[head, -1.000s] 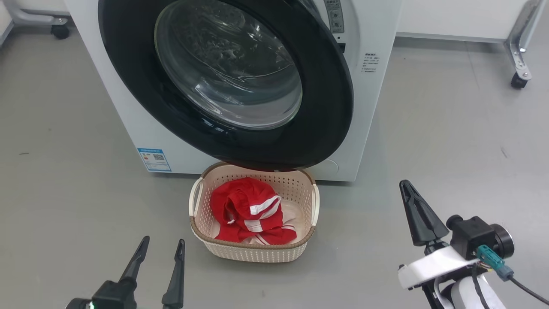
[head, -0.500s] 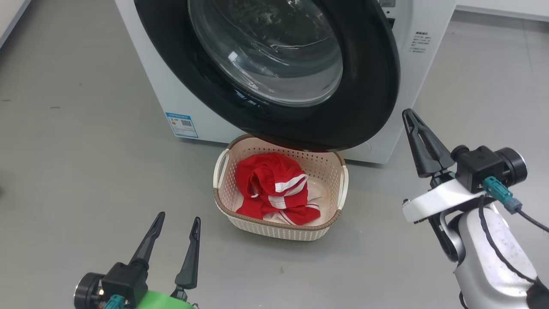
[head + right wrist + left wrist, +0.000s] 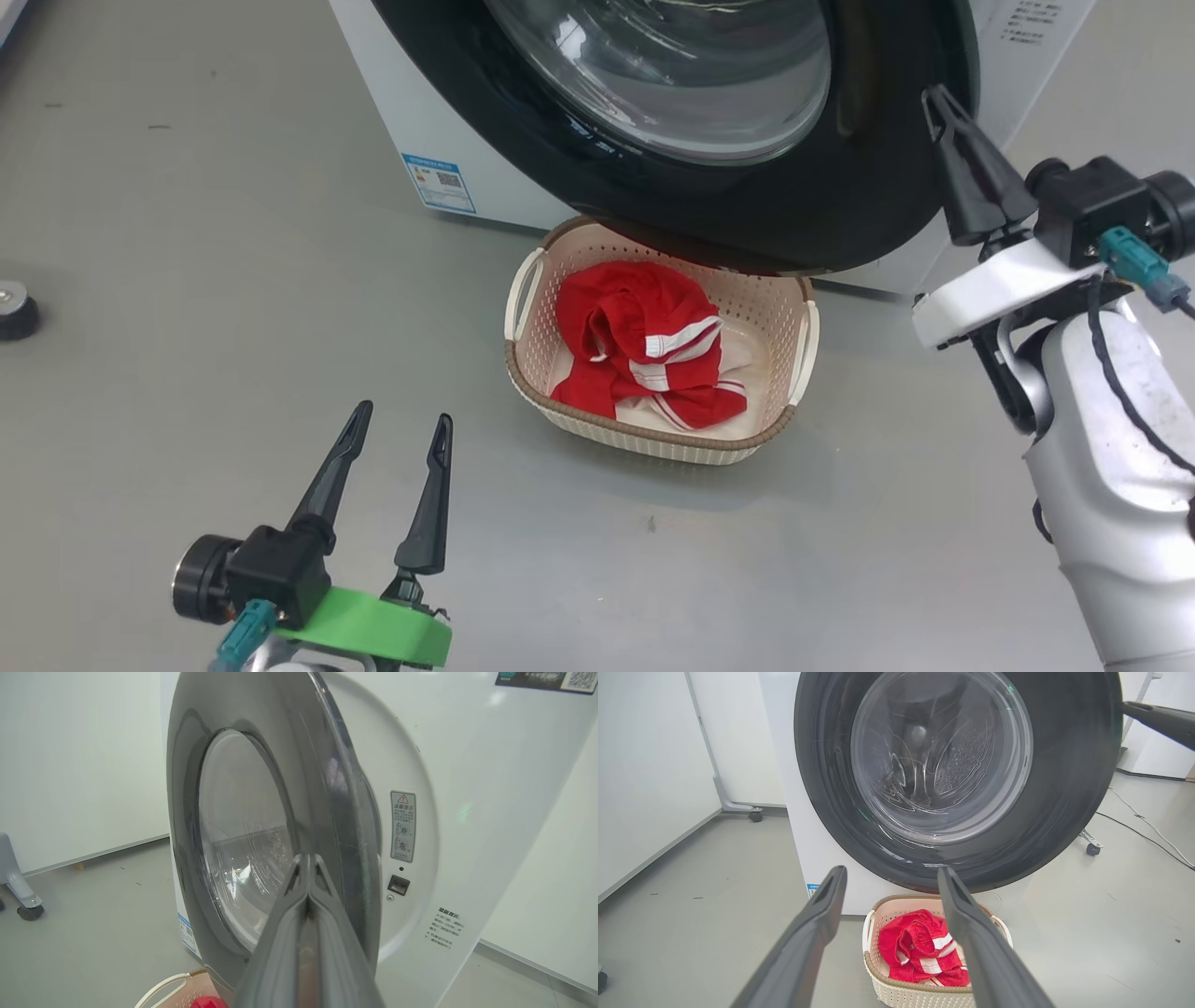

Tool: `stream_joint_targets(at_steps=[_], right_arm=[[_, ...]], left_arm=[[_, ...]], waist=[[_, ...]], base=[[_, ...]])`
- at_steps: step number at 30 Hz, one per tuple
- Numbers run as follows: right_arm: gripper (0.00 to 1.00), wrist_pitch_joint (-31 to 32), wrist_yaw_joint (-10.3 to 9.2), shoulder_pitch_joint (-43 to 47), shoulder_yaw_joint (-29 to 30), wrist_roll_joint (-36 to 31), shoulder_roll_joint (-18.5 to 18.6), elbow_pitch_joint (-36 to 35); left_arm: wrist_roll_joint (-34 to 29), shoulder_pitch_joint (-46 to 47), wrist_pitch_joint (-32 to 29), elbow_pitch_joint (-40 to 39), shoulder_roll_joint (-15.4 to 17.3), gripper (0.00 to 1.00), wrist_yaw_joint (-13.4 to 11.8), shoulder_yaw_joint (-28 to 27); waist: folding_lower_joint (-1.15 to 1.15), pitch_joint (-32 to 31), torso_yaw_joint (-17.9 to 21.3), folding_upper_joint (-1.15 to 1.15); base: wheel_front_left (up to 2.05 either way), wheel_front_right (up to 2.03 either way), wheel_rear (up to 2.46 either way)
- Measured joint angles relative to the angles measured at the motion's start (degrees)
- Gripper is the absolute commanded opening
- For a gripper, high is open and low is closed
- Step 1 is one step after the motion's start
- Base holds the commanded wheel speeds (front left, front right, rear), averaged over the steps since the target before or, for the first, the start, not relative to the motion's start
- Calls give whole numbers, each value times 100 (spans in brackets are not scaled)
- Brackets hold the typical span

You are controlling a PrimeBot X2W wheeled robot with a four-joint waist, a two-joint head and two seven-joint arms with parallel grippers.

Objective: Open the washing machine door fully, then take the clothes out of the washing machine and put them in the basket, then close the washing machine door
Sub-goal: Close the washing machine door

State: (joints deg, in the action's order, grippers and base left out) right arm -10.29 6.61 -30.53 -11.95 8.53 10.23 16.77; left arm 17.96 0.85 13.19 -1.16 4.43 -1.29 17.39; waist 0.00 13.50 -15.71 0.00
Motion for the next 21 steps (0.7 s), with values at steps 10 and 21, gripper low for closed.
stream_joint_targets(at_steps=[10, 21], right_arm=[[0, 65, 37, -635, -2, 73, 126, 461], [0, 73, 89, -1253, 42, 207, 246, 850]], left_arm=[[0, 274, 57, 73, -71, 100, 2, 48], [0, 499, 101, 88, -138, 100, 8, 136]], waist=[[0, 420, -222, 0], [0, 702, -369, 0]], base=[[0, 0, 0], [0, 0, 0]])
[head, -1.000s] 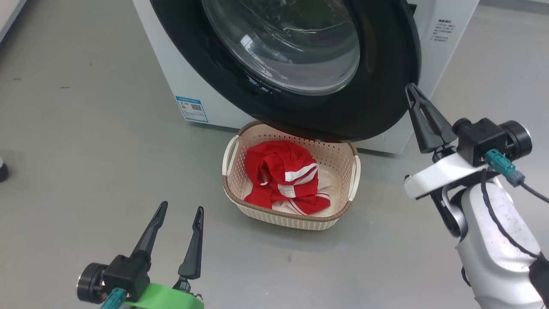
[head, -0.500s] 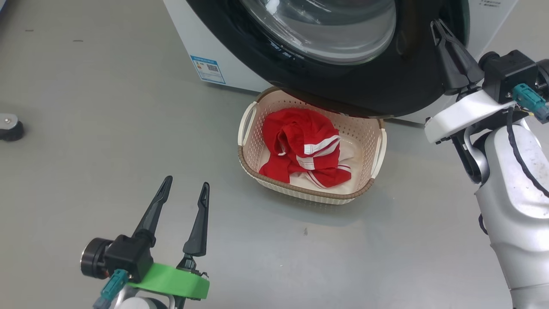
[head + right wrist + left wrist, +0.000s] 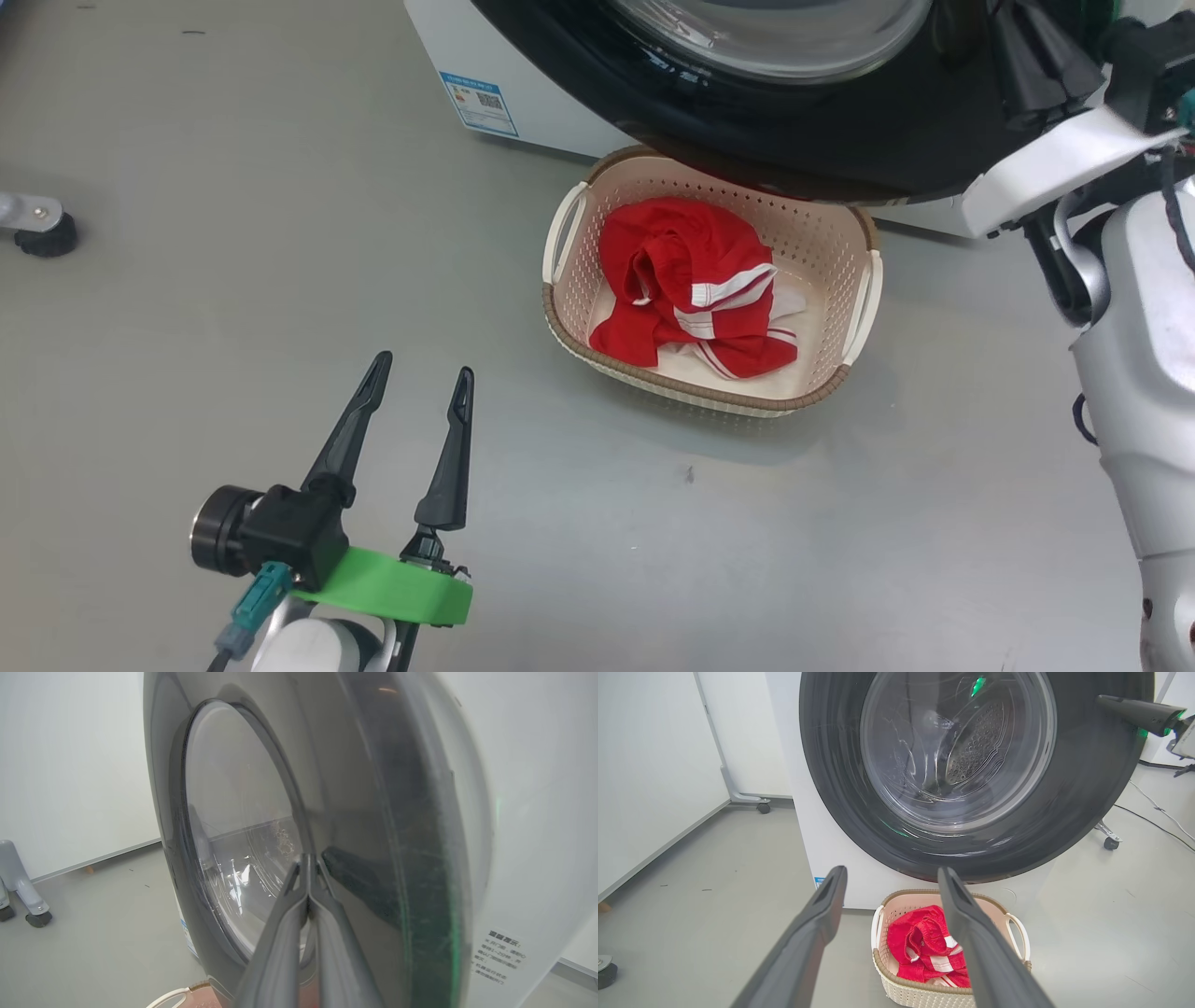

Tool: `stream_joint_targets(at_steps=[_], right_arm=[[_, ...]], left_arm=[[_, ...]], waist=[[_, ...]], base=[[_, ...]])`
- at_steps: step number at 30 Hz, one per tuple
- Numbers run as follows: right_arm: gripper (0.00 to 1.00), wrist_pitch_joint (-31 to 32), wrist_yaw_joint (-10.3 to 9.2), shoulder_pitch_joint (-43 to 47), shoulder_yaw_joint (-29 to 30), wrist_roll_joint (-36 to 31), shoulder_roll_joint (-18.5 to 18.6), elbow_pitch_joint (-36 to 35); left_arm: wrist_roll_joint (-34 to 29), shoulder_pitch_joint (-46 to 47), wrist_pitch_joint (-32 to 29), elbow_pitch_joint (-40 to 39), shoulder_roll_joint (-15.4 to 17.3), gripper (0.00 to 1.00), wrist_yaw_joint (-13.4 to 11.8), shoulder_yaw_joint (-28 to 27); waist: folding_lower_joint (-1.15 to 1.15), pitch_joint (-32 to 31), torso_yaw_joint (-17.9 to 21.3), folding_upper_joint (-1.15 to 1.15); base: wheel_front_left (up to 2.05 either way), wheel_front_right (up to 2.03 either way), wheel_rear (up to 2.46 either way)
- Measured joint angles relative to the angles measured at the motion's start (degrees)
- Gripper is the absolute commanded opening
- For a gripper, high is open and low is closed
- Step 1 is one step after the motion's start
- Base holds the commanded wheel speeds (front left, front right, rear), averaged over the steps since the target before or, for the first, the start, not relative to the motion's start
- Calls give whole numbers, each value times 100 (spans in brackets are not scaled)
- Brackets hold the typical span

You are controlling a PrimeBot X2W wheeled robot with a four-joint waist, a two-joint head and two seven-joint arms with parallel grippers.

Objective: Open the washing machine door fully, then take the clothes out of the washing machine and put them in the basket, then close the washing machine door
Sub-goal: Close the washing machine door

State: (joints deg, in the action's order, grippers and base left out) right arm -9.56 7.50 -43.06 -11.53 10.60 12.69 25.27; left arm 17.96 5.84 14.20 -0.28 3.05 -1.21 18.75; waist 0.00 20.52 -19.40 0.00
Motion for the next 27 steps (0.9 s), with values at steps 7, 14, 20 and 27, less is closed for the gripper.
stream_joint_targets(at_steps=[7, 14, 20, 27], right_arm=[[0, 76, 0, -500, 174, 92, 205, 279], [0, 115, 0, -935, 323, 99, 423, 568], [0, 126, -1, -1251, 483, 109, 593, 823], [0, 124, -10, -1530, 593, 216, 658, 1128]], left_arm=[[1, 167, 5, 24, -25, 100, 53, 162], [11, 277, 8, 149, -40, 100, 59, 256], [29, 371, 8, 171, -51, 100, 59, 325], [53, 415, 8, 157, -60, 100, 58, 314]], waist=[[0, 202, -138, 0], [0, 345, -356, 0], [0, 440, -536, 0], [0, 500, -654, 0]], base=[[0, 0, 0], [0, 0, 0], [0, 0, 0], [0, 0, 0]])
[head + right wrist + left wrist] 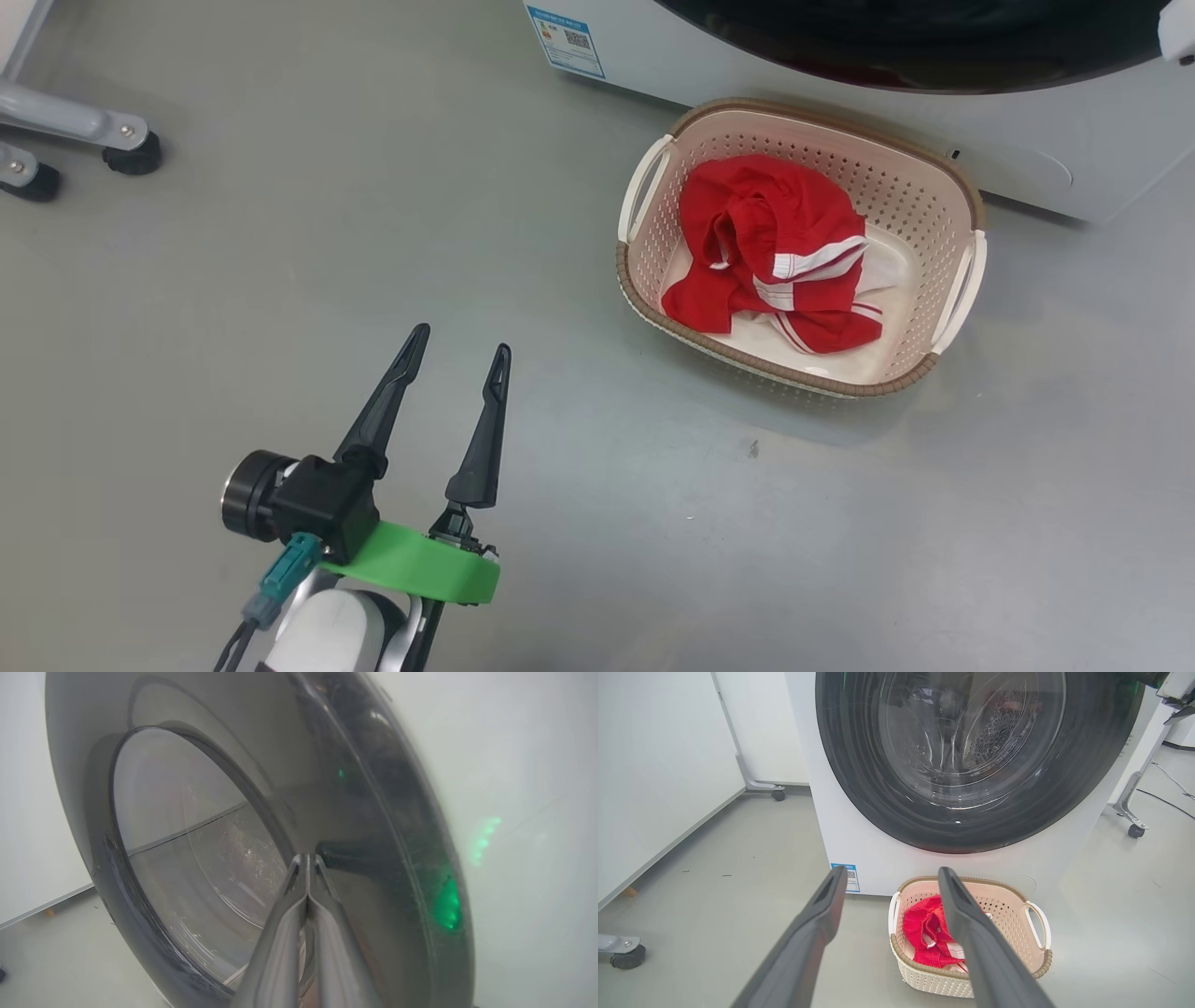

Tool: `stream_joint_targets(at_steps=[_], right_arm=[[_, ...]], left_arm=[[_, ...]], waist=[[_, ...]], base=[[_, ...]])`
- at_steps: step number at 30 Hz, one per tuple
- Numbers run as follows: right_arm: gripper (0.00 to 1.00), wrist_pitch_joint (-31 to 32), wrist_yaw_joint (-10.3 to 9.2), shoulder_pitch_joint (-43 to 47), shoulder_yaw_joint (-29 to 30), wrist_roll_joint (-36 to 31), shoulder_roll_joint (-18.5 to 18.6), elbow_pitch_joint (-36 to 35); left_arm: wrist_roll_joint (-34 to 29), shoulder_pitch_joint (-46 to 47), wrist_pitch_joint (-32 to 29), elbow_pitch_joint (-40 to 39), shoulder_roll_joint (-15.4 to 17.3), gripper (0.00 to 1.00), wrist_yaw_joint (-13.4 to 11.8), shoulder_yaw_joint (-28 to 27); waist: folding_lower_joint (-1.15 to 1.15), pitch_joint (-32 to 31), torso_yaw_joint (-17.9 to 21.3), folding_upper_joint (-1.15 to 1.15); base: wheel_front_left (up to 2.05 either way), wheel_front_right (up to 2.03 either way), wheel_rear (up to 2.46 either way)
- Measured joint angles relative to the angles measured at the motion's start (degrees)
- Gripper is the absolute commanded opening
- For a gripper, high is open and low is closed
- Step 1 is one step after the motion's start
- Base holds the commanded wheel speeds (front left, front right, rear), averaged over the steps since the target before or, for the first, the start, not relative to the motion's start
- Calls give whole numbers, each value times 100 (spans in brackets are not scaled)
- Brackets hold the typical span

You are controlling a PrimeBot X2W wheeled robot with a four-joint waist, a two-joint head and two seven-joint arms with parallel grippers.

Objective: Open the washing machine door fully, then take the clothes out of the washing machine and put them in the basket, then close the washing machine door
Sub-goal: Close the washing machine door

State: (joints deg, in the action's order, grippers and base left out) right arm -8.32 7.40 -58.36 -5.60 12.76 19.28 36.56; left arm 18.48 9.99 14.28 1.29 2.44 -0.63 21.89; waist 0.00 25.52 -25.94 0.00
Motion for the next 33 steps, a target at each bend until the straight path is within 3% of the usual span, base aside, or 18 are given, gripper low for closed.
stream_joint_targets(at_steps=[19, 33], right_arm=[[0, -370, -41, -238, -165, 14, 10, 467], [0, -595, -45, 728, -221, 246, -515, 255]], left_arm=[[66, 91, 0, -44, -10, 100, -65, -2], [-13, 87, 1, 35, -15, 100, -116, -209]], waist=[[0, -44, -7, 0], [0, -372, 326, 0]], base=[[0, 0, 0], [0, 0, 0]])
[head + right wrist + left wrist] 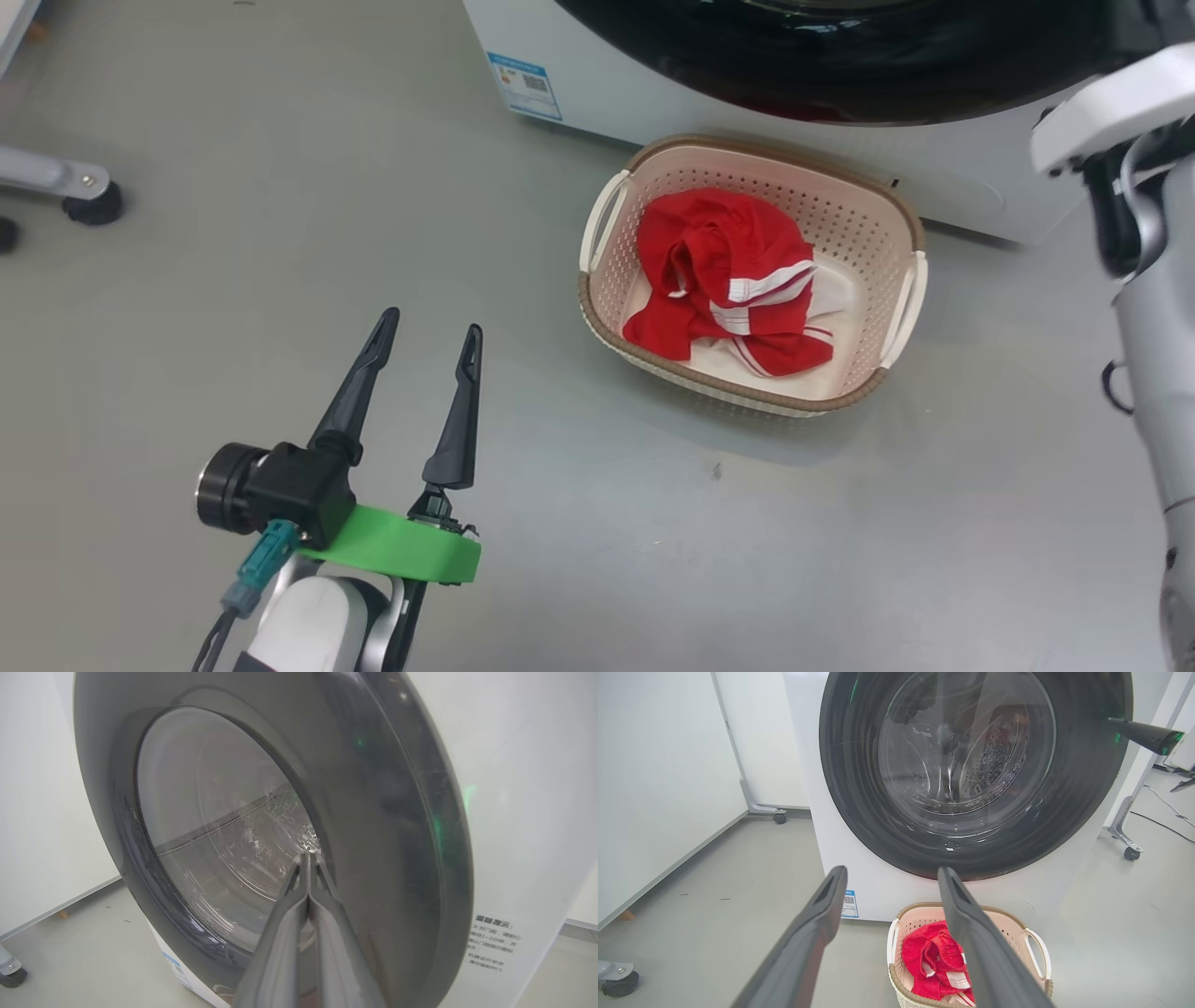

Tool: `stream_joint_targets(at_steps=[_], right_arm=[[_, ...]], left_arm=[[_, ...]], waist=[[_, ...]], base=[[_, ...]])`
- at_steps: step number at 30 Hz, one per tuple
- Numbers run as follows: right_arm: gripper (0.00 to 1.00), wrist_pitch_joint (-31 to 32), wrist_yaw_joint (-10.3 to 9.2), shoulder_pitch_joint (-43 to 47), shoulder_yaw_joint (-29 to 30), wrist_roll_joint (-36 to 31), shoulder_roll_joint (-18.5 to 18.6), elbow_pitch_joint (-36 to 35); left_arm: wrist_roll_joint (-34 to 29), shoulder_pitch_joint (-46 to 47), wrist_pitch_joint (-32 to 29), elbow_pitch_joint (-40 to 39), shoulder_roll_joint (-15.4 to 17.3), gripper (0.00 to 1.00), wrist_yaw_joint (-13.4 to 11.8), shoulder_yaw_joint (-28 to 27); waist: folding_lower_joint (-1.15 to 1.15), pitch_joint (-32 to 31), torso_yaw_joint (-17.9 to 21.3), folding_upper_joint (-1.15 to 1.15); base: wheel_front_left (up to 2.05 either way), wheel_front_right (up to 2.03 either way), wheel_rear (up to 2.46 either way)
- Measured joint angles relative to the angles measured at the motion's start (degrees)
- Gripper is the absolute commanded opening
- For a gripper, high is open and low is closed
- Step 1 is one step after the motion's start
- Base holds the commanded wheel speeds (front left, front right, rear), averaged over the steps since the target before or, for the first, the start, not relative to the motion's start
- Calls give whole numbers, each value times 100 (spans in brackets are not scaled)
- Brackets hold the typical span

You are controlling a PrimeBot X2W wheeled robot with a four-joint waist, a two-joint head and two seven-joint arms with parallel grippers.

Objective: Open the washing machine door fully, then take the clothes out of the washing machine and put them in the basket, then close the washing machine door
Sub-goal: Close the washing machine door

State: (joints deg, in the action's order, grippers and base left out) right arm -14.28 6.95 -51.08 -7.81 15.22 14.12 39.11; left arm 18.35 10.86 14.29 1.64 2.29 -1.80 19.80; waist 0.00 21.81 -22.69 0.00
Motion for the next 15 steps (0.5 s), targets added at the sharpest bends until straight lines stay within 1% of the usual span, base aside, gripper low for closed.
stream_joint_targets(at_steps=[4, 5, 7, 8, 15], right_arm=[[0, -24, 2, 400, -12, 119, -219, -148], [13, -24, 2, 504, -32, 145, -264, -172], [80, -24, 2, 742, -36, 198, -360, -275], [100, -24, 2, 742, -36, 198, -360, -275], [100, -24, 2, 1391, 54, 290, -575, -794]], left_arm=[[-31, -11, 0, 20, 1, 100, -19, -120], [-31, -14, 0, 33, 1, 100, -19, -133], [-31, -22, 10, 78, 3, 100, -19, -147], [-31, -22, 10, 78, 3, 100, -19, -147], [-46, -59, 16, 171, 47, 100, -18, -236]], waist=[[0, -116, 153, 0], [0, -143, 195, 0], [0, -198, 284, 0], [0, -198, 284, 0], [0, -393, 596, 0]], base=[[0, 0, 0], [0, 0, 0], [0, 0, 0], [0, 0, 0], [0, 0, 0]])
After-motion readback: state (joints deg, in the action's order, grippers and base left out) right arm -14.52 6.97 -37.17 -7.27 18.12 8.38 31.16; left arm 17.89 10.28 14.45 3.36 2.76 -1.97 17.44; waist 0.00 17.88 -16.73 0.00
